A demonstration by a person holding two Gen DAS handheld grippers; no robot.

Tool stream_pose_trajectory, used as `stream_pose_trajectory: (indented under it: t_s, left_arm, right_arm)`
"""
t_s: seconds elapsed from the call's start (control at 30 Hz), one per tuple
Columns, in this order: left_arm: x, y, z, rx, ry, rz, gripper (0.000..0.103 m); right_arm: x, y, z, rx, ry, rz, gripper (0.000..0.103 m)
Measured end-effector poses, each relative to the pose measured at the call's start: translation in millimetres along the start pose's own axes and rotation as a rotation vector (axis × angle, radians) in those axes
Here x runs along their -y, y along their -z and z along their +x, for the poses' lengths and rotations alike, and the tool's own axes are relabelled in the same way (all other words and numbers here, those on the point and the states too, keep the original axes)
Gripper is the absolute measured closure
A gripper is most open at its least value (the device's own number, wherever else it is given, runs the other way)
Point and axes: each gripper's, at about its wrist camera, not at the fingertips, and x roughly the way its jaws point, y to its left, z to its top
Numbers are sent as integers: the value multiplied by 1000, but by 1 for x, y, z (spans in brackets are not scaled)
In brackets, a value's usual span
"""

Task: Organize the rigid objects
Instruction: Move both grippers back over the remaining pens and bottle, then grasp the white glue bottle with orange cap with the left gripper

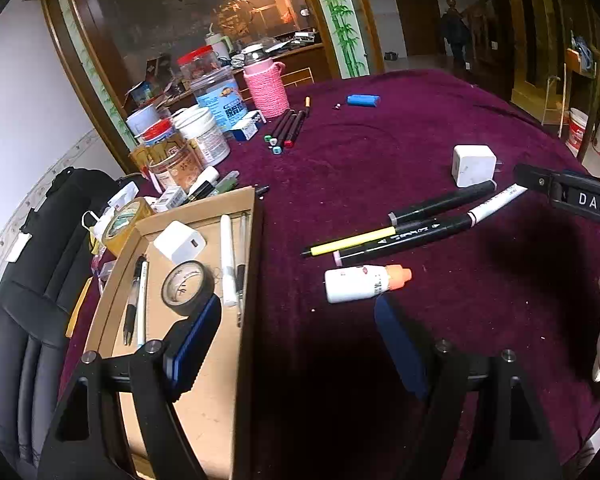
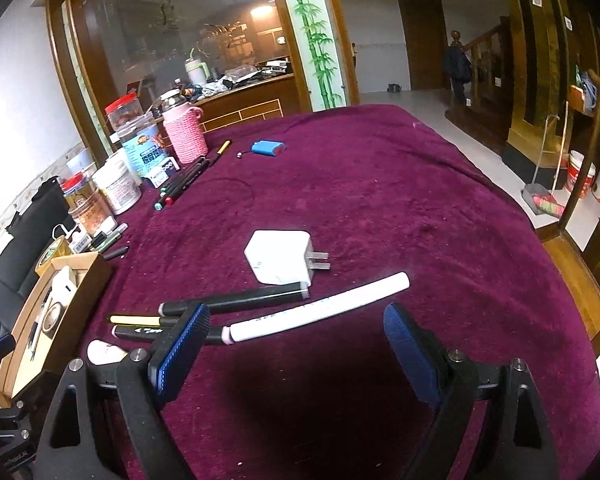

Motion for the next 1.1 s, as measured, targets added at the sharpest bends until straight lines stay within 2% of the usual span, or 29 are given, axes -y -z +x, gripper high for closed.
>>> stream_pose_trajectory:
  t_s: [0.33,0.4,0.53,0.63,0.77,0.9,0.97,1.1]
  left_arm:
    - [13,0,22,-69,42,8,24]
    - [13,1,31,-101,79,-9,25]
    - [6,3,57,-209,204,-117,25]
    - [4,5,73,-257,246,-188,25]
    - [7,-3,78,-236,242,-213,25]
    - [15,-11,94,-265,274,-235,25]
    - [20,-16,98,-254,260,-227,24]
    - [31,-28,103,-227,295,-208,24]
  right_arm:
    - [24,-2,11,-11,8,66,12]
    - [28,-2,13,-20,-1,89,12]
    - [33,-2,15,-23,-10,110,12]
    - [35,-2,18,-35,-13,119,12]
    - [34,0,23,-58,-10,118,12]
    - [33,0,23,-58,-4,114,12]
    - [33,1,23,-61,-2,112,12]
    - [32,1,26,-73,1,107,12]
